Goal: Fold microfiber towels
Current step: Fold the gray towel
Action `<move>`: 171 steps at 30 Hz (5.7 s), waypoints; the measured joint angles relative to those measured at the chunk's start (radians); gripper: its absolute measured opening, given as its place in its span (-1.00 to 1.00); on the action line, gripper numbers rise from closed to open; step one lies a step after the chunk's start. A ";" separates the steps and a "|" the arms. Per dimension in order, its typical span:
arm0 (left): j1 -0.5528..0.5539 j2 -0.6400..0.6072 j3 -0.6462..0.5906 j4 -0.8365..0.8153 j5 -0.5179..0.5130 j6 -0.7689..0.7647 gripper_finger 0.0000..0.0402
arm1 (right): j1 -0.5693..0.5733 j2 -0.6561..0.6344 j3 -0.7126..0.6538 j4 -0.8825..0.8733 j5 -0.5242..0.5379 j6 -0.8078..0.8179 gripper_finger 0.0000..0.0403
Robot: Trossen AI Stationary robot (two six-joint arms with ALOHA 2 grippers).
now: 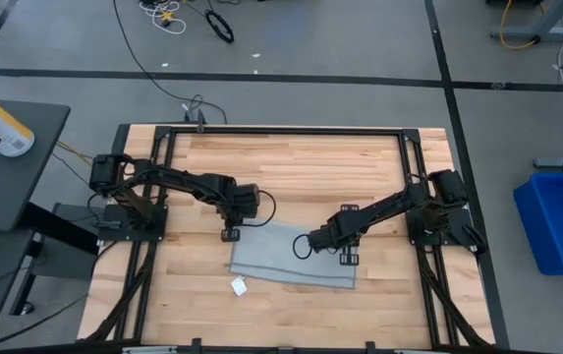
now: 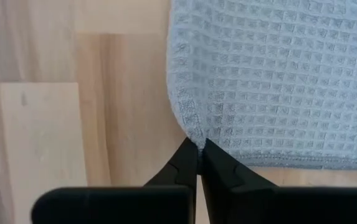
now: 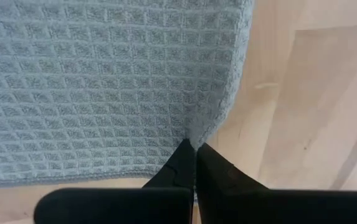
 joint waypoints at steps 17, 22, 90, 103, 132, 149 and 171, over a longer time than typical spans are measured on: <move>-0.116 -0.018 0.002 -0.005 -0.168 -0.117 -0.96 | 0.112 0.000 0.000 -0.074 0.098 0.167 -1.00; -0.129 -0.055 0.003 -0.007 -0.178 -0.141 -0.96 | 0.140 0.000 0.001 -0.098 0.103 0.193 -1.00; -0.221 -0.188 -0.123 -0.011 0.195 -0.224 -0.96 | 0.165 0.000 0.242 -0.035 -0.333 -0.102 -1.00; -0.238 -0.188 -0.121 0.016 0.234 -0.220 -0.96 | 0.164 0.000 0.107 0.068 -0.393 -0.104 -1.00; -0.237 -0.178 -0.240 0.179 0.282 -0.265 -0.91 | 0.161 0.000 0.071 0.214 -0.455 -0.115 -0.96; -0.238 -0.177 -0.240 0.198 0.342 -0.253 -0.57 | 0.163 0.000 0.071 0.220 -0.463 -0.100 -0.83; -0.238 -0.177 -0.240 0.200 0.365 -0.264 -0.06 | 0.156 0.000 0.071 0.220 -0.433 -0.001 0.17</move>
